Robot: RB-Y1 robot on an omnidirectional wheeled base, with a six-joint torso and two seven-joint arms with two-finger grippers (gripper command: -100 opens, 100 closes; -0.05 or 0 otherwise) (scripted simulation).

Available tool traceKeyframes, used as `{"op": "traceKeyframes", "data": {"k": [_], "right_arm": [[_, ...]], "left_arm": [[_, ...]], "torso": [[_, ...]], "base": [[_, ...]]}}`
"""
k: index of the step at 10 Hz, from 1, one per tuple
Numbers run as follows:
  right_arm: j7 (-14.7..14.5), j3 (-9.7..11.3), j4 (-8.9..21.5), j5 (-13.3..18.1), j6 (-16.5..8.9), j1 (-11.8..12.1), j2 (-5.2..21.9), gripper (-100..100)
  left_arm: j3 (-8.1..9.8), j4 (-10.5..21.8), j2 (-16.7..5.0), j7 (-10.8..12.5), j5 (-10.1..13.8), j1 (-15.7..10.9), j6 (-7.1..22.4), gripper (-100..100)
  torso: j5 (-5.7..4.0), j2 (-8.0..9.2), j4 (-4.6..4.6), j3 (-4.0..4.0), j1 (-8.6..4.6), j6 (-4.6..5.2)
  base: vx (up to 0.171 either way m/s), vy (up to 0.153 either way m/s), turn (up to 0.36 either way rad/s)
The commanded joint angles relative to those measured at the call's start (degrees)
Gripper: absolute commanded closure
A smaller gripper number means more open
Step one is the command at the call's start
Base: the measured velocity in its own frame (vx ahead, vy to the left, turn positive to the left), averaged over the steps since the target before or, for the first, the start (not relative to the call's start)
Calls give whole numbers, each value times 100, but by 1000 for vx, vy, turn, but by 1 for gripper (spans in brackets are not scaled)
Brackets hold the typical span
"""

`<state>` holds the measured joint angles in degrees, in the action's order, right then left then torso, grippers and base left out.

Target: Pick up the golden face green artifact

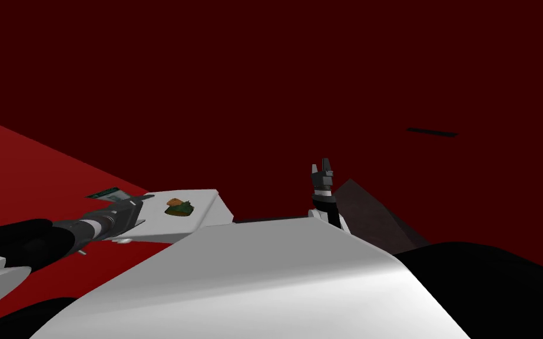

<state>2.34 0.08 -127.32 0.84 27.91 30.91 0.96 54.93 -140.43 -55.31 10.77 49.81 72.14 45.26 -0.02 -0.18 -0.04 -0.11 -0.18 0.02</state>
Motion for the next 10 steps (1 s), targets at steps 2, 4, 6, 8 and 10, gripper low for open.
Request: {"op": "traceKeyframes", "data": {"k": [2,4,6,8,10], "right_arm": [[0,0,0,0,0,0,0,0],[0,0,0,0,0,0,0,0],[0,0,0,0,0,0,0,0],[0,0,0,0,0,0,0,0],[0,0,0,0,0,0,0,0]], "left_arm": [[187,-78,-209,12,220,162,422,-100],[272,-133,-332,16,336,253,646,-100],[394,-271,-553,20,536,418,992,-100],[446,-442,-728,19,690,560,1252,-100],[422,-612,-840,15,793,677,1418,-100]], "torso": [[0,3,1,2,0,-2],[-1,2,0,1,-3,-1],[1,7,2,4,4,-1],[1,5,1,3,2,-2],[1,7,1,4,4,-2]], "base": [[34,-41,-32],[34,-38,-41],[28,-29,-42],[35,-33,-38],[22,-20,-25]]}}
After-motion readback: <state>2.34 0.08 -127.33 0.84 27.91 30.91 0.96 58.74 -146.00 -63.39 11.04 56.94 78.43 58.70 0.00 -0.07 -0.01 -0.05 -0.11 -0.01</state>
